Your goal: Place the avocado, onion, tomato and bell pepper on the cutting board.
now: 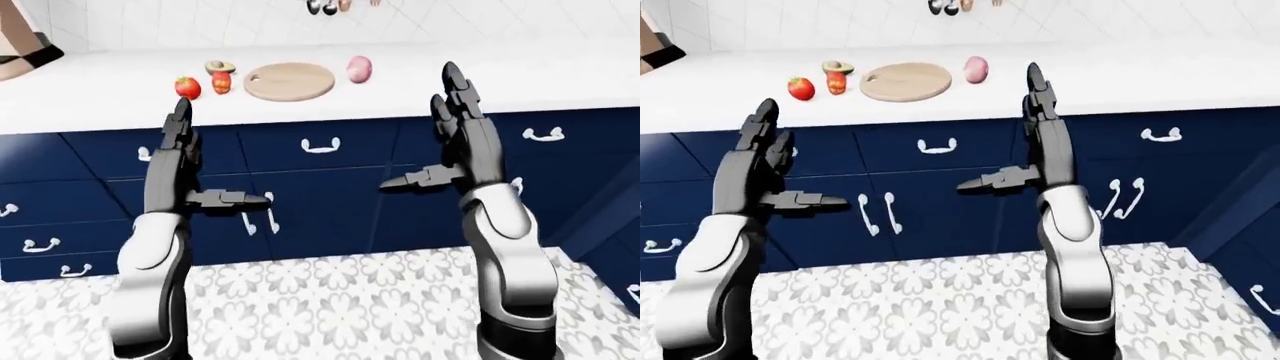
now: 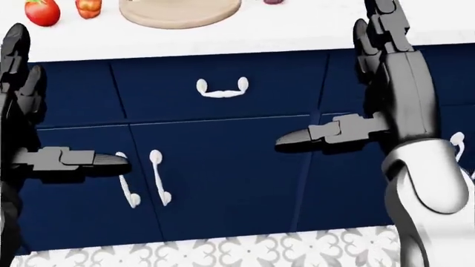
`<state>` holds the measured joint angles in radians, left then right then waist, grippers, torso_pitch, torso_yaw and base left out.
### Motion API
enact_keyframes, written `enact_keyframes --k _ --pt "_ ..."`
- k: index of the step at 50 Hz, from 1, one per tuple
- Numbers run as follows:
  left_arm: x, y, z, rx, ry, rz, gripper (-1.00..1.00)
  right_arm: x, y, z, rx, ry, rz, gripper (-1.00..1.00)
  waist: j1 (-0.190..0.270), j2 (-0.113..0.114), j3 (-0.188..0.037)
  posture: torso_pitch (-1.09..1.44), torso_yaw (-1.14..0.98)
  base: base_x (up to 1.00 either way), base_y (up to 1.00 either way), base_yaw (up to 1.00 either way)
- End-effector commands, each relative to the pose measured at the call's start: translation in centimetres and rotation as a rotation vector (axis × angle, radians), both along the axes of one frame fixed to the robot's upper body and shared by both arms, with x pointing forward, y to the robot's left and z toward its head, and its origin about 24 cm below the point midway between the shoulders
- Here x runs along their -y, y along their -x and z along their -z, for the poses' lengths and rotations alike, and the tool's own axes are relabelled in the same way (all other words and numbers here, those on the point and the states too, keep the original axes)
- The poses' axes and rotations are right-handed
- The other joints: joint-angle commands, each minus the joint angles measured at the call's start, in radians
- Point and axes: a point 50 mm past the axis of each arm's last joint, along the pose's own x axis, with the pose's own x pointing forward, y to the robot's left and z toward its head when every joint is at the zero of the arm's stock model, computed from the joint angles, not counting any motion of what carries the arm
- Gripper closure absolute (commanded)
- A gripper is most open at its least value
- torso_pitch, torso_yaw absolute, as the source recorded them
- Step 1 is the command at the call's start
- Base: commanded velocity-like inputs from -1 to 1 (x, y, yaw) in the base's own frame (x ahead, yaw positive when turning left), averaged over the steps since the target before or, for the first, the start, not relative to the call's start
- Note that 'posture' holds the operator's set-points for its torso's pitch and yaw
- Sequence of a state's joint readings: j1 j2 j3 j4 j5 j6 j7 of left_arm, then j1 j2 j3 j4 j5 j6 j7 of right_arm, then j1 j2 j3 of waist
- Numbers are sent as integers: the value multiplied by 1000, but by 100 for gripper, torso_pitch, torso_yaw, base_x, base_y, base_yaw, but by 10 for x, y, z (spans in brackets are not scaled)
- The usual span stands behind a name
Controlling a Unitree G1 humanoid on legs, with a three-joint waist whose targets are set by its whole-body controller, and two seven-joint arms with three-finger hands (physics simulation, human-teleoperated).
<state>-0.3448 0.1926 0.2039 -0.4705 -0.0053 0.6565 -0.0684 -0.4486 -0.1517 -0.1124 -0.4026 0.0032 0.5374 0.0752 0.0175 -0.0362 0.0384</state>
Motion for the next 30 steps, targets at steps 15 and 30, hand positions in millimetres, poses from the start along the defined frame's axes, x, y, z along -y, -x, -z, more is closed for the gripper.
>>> enact_keyframes --k 15,30 --pt "-10 18 -56 157 -48 -38 -100 1 8 -37 101 9 -1 -100 -39 136 -13 0 0 31 20 0" --pt "-13 24 -67 192 -64 -61 -100 6 13 -48 130 19 7 -100 -8 2 -21 0 0 20 0 0"
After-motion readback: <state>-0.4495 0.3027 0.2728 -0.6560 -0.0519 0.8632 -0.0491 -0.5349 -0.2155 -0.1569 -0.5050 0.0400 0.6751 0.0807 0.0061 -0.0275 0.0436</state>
